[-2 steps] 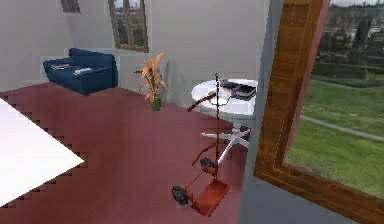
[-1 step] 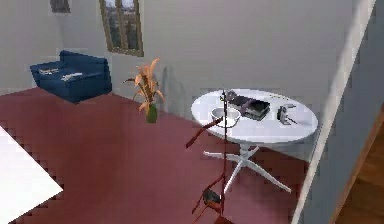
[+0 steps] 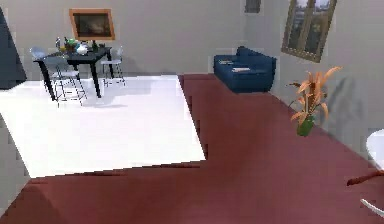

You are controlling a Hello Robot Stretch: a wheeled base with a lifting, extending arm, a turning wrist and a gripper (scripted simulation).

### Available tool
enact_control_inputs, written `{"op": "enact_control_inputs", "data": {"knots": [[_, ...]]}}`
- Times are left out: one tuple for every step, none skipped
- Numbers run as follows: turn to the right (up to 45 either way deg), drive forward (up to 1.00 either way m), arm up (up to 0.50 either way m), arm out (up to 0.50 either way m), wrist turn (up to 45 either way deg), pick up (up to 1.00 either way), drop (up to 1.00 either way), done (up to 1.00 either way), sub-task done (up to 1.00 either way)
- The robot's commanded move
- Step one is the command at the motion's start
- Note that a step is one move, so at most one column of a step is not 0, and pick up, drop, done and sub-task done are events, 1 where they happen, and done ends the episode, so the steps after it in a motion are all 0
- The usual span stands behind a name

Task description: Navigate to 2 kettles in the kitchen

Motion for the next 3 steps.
{"op": "enact_control_inputs", "data": {"knots": [[-21.0,0.00,0.00,0.00,0.0,0.00,0.00,0.00,0.00],[0.0,0.45,0.00,0.00,0.0,0.00,0.00,0.00,0.00],[6.0,0.00,0.00,0.00,0.0,0.00,0.00,0.00,0.00]]}}
